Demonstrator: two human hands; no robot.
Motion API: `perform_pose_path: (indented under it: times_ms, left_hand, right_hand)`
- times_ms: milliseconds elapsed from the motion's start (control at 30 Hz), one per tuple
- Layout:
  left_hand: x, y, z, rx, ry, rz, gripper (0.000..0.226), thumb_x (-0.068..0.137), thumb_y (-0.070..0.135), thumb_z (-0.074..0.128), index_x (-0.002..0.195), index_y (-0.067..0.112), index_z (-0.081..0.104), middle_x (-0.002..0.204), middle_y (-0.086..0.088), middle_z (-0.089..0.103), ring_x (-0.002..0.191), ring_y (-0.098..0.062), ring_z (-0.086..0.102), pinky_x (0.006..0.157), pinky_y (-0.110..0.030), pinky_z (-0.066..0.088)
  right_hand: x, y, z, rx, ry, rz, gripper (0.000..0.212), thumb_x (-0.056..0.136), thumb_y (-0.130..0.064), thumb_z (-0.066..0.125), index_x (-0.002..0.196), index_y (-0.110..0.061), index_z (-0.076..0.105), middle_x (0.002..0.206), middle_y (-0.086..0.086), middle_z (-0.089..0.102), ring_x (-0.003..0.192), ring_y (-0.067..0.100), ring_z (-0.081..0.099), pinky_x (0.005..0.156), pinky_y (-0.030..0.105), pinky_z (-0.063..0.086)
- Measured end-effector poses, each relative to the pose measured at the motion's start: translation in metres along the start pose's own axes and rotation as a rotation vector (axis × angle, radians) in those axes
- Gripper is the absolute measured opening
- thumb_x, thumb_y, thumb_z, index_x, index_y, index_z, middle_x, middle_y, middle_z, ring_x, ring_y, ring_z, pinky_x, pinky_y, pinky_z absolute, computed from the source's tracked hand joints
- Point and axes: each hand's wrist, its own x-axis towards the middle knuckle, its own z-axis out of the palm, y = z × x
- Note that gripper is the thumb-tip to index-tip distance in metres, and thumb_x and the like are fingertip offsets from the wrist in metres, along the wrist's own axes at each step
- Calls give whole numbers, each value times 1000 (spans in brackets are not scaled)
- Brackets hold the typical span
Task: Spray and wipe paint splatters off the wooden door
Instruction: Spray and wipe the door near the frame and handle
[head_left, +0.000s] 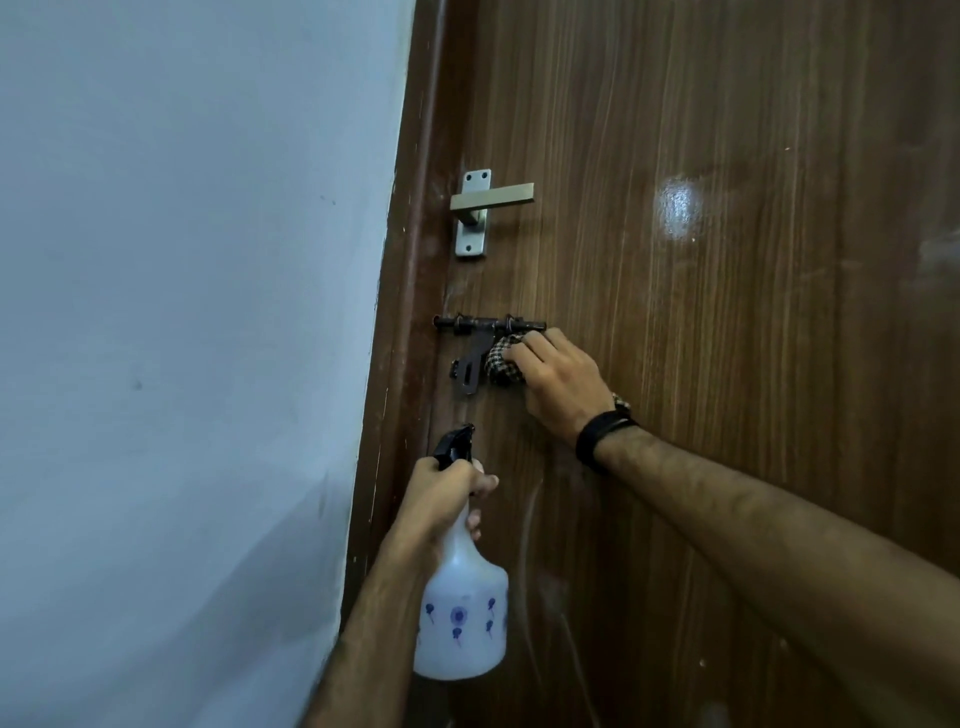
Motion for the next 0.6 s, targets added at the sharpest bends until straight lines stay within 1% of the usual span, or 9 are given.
perform_pose_path:
  times_ms: [67, 167, 233, 333, 367, 433, 500, 567, 600]
  left_hand:
    - [2, -3, -5, 9, 11, -18, 9, 87, 1, 63, 93, 8, 61, 70, -4, 55, 45, -11, 46, 50, -30, 44]
    - [0, -7, -6, 10, 5, -34, 9, 86, 0, 62, 90, 8, 60, 62, -1, 54, 44, -11, 45, 48, -30, 43]
    - [-2, -10, -5, 15, 34, -46, 10, 86, 0, 61, 93, 8, 61, 63, -1, 55, 43, -10, 46, 47, -29, 43]
    - [-3, -14, -6, 2, 100, -10, 7, 87, 3, 61, 93, 7, 63, 72, -4, 58, 44, -8, 47, 47, -26, 44]
    - [-1, -15, -7, -9, 132, 7, 8, 88, 3, 61, 95, 6, 63, 76, -6, 60, 44, -8, 47, 48, -27, 45]
    - [2, -16, -9, -39, 180, 23, 9, 90, 3, 61, 98, 6, 63, 84, -8, 63, 44, -8, 47, 48, -28, 45]
    - [5, -18, -10, -58, 185, 20, 8, 90, 3, 61, 97, 7, 62, 87, -9, 65, 45, -9, 47, 49, -29, 45]
    - [6, -19, -11, -54, 179, 10, 9, 90, 3, 61, 97, 8, 62, 89, -9, 65, 46, -9, 47, 50, -29, 46]
    - [5, -20, -12, -48, 172, 5, 9, 90, 3, 61, 97, 9, 62, 88, -8, 65, 46, -9, 47, 50, -28, 46]
  right_hand:
    - [-14, -7, 3, 27, -53, -86, 23, 85, 3, 52, 100, -7, 67, 97, 8, 63, 83, 24, 54, 69, 34, 51]
    - [-43, -25, 8, 84, -169, -242, 23, 77, -2, 71, 99, -8, 68, 98, 7, 64, 82, 22, 57, 66, 32, 52]
    - [-55, -35, 10, 113, -227, -274, 28, 71, -6, 78, 97, -8, 68, 95, 7, 64, 79, 22, 57, 63, 32, 52]
    - [-52, -39, 13, 70, -237, -293, 29, 71, -10, 79, 97, -10, 67, 95, 7, 63, 78, 22, 56, 61, 31, 51]
    - [-44, -40, 14, 44, -225, -278, 28, 73, -10, 77, 99, -10, 67, 97, 8, 63, 79, 22, 56, 61, 31, 51]
    - [-23, -41, 18, 8, -184, -167, 26, 78, -8, 72, 103, -10, 66, 100, 8, 62, 82, 23, 56, 62, 31, 49]
    - [-10, -44, 24, 15, -138, -67, 22, 79, -3, 71, 100, -10, 65, 97, 7, 61, 82, 23, 54, 62, 30, 49]
    - [-15, -50, 31, 68, -119, -59, 22, 78, -2, 74, 97, -9, 66, 94, 7, 61, 80, 22, 55, 58, 31, 52]
    - [-24, -55, 35, 82, -133, -94, 23, 77, -4, 75, 97, -9, 67, 94, 7, 62, 80, 22, 56, 58, 30, 53]
